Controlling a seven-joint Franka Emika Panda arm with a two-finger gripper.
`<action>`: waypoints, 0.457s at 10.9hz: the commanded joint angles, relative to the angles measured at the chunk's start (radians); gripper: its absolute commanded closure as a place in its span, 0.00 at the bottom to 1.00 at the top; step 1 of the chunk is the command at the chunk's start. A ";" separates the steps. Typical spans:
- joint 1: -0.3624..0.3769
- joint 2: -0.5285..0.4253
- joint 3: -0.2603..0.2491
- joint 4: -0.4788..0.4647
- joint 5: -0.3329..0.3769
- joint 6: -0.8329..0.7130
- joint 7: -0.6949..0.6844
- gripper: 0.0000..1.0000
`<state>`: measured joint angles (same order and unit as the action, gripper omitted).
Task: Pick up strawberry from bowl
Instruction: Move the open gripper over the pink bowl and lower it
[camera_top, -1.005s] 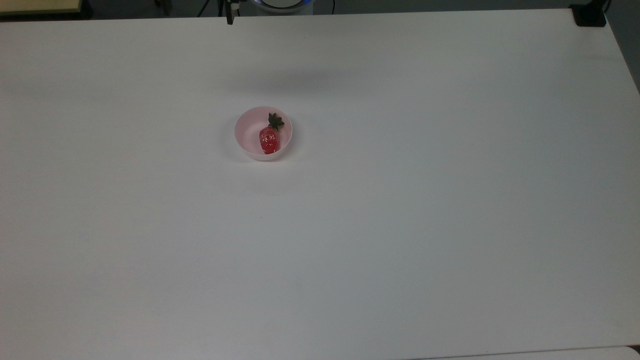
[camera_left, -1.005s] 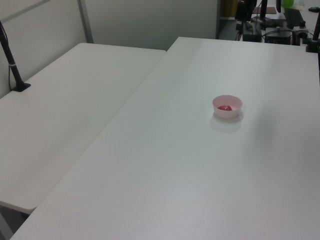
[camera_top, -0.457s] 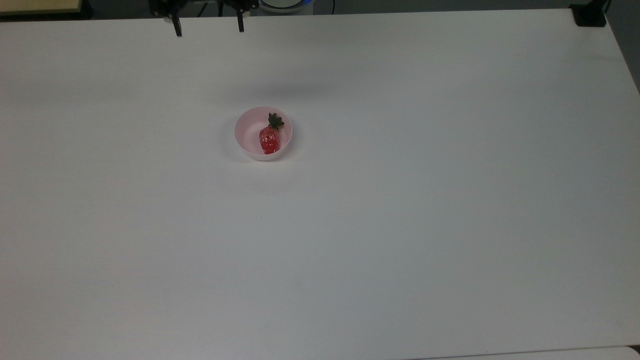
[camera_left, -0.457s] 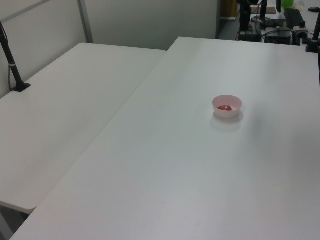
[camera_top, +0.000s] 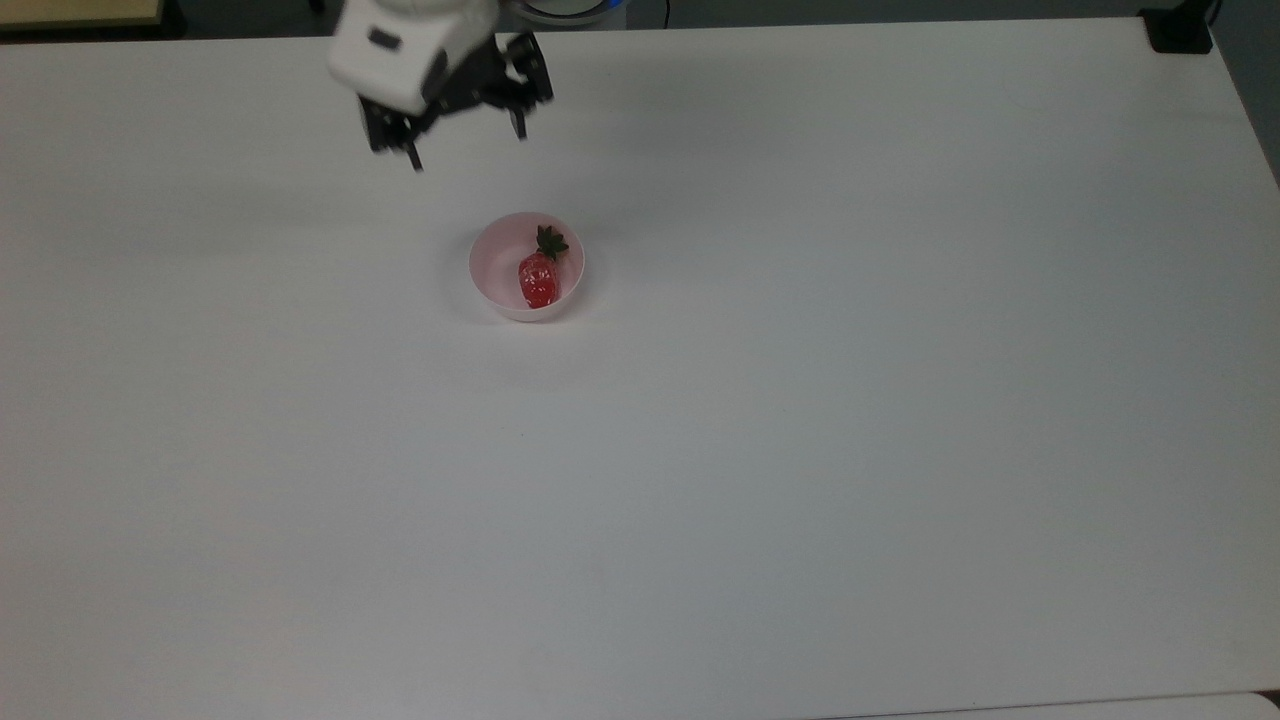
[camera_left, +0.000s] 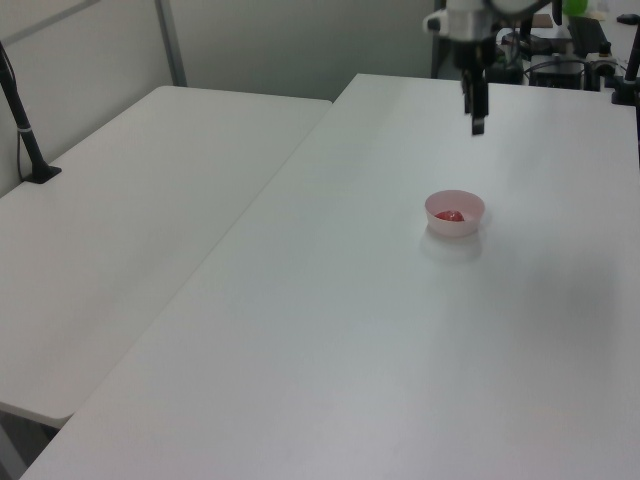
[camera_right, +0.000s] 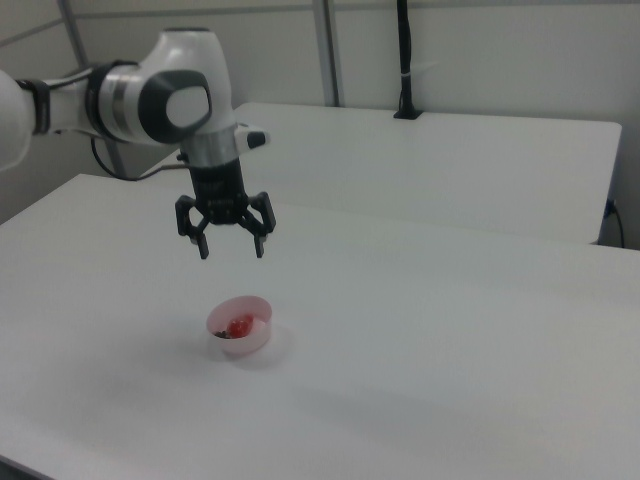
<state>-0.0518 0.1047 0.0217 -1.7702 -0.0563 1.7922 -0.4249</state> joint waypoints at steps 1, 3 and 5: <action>-0.031 0.055 0.058 -0.087 0.004 0.142 -0.021 0.00; -0.030 0.110 0.076 -0.091 0.003 0.176 -0.012 0.05; -0.031 0.142 0.089 -0.101 -0.004 0.188 -0.012 0.20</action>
<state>-0.0672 0.2287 0.0857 -1.8488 -0.0563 1.9500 -0.4251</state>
